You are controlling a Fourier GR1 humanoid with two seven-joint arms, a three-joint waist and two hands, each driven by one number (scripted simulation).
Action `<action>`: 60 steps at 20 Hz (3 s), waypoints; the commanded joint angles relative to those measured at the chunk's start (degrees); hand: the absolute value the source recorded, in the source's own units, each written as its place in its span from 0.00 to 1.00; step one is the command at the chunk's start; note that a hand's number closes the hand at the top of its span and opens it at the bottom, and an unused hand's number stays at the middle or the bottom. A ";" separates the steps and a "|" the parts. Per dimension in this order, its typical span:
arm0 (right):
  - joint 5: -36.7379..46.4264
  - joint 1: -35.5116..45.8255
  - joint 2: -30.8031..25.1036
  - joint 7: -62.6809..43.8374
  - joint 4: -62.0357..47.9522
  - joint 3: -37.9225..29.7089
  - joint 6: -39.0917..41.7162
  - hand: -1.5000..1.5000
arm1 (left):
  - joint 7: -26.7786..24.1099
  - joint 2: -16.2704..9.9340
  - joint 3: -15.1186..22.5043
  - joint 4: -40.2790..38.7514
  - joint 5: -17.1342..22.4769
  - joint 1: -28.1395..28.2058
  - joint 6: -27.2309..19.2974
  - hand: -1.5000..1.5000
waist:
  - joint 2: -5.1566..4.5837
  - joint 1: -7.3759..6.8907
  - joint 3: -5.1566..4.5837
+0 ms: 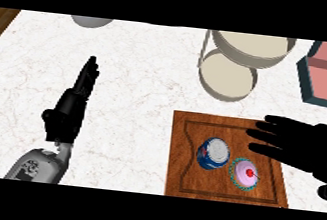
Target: Pick the cupcake from the cutting board and place it in the tiered basket
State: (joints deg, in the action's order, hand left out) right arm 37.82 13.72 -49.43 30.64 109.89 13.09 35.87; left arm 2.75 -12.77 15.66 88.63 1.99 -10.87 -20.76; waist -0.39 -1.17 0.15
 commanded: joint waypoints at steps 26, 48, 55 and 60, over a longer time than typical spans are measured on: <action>10.46 3.70 5.01 13.72 -15.28 9.11 -4.95 0.00 | -0.71 6.15 -2.57 -0.73 -6.12 2.18 1.32 0.50 | 0.41 1.12 -0.16; 17.04 -1.46 14.41 10.91 -18.05 13.18 -7.27 0.00 | -0.79 7.48 -6.32 0.20 -7.88 2.72 5.39 0.50 | 0.42 1.10 -0.15; 20.85 -0.84 21.65 13.63 -25.67 13.13 -20.60 1.00 | -1.84 6.36 -7.49 2.18 -5.75 6.14 9.31 0.50 | 0.38 0.70 -0.13; 22.44 -3.78 20.41 17.39 -20.67 8.95 -21.67 1.00 | -3.61 8.14 -9.07 -2.94 -8.42 2.35 7.72 0.50 | 0.40 1.25 -0.15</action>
State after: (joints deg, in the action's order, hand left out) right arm 58.10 11.27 -29.66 46.37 88.87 23.57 14.22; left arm 1.32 -5.35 7.68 88.61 -5.55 -7.58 -13.18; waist 0.52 -0.05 -0.27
